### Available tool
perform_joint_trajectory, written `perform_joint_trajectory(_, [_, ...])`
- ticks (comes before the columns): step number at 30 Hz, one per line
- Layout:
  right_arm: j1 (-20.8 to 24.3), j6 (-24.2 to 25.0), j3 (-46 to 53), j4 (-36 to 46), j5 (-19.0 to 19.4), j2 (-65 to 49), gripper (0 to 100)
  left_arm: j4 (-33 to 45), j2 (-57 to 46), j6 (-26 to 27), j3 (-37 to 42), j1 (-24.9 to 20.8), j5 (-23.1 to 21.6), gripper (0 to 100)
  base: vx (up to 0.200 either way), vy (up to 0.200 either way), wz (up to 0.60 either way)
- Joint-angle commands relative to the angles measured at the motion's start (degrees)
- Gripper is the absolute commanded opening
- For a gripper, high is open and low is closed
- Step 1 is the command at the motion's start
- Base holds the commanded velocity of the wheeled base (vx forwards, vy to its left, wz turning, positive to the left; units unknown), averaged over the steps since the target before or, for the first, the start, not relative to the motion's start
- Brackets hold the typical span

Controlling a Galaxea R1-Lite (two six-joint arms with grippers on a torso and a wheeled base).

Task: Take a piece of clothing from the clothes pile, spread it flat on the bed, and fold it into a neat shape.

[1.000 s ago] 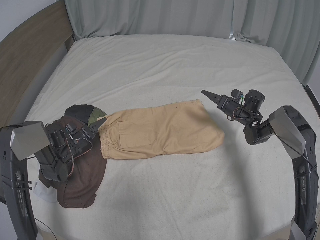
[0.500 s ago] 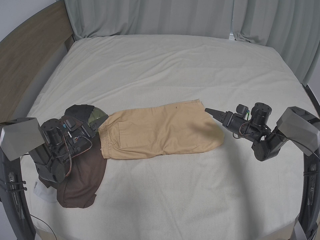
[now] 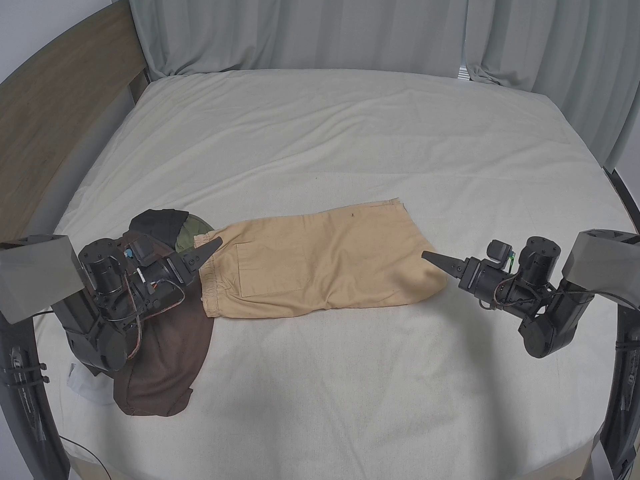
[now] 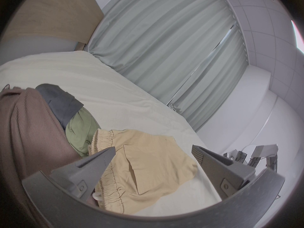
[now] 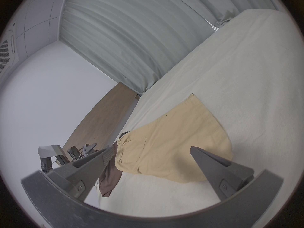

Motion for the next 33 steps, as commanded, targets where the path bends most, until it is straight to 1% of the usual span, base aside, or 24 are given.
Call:
perform_joint_trajectory(1, [0.54, -0.17, 1.16, 0.04, 0.02, -0.18, 100, 0.05, -0.91, 1.48, 1.03, -0.15, -0.01, 100, 0.0, 0.0, 0.0])
perform_joint_trajectory(4, [1.16, -0.61, 1.42, 1.09, -0.06, 0.17, 100, 0.05, -0.29, 2.89, 1.03, -0.24, -0.01, 100, 0.0, 0.0, 0.0])
perform_joint_trajectory(9, [1.25, -2.8, 1.51, 4.61, -0.06, 0.79, 100, 0.05, -0.12, 2.98, 1.11, -0.32, -0.01, 100, 0.0, 0.0, 0.0])
perform_joint_trajectory(24, [2.3, -2.8, -0.42, 4.69, -0.24, 6.67, 100, 0.05, 0.32, 2.89, 1.03, -0.24, -0.01, 100, 0.0, 0.0, 0.0])
perform_joint_trajectory(28, [2.48, -2.72, -1.48, 4.61, -1.21, 8.17, 100, 0.05, 0.41, 2.8, 0.94, -0.24, -0.1, 100, 0.0, 0.0, 0.0])
perform_joint_trajectory(33, [2.83, -2.72, -1.65, 4.69, -1.38, 9.75, 100, 0.05, 1.03, 2.8, 0.67, 0.03, 0.08, 100, 0.0, 0.0, 0.0])
